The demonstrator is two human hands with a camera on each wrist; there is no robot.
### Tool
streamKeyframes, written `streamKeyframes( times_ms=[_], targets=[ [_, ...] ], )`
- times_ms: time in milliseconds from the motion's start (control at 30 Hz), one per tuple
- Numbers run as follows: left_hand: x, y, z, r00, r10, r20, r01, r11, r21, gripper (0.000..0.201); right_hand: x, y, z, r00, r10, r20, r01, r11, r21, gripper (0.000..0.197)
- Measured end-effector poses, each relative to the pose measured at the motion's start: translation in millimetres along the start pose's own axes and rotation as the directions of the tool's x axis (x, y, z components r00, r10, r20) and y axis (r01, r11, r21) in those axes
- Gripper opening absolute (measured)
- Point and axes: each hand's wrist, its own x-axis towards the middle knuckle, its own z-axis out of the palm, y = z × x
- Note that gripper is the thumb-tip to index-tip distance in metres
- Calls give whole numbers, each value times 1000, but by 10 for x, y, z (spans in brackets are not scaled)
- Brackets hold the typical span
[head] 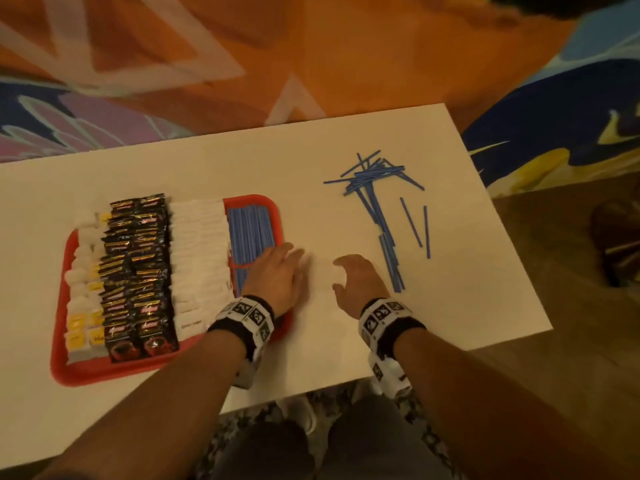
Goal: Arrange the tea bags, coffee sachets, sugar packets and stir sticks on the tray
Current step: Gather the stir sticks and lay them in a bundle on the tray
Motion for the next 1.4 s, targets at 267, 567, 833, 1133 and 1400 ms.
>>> streamKeyframes(
  times_ms=[267, 567, 833, 1133, 1400],
  targets=[
    [952, 562, -79, 973, -35, 228, 14, 995, 96, 78, 144, 816, -716, 955, 297, 7, -297, 954, 33, 65],
    [2208, 1020, -158, 920, -134, 367, 19, 954, 300, 129, 399, 1063, -950, 919, 384, 86, -354, 903, -245, 116],
    [2667, 1075, -56, 882, -9, 471, -119, 963, 241, 132, 646, 1128, -832, 995, 104, 7, -100, 968, -230, 63],
    [2587, 1097, 35, 878, 280, 388, -388, 892, 233, 95, 989, 1321, -1124, 989, -96, 109, 112, 983, -147, 48],
    [2680, 1088, -68, 857, 35, 514, -216, 930, 296, 119, 1161, 1441, -1448, 987, 151, 50, -134, 959, -251, 84]
  ],
)
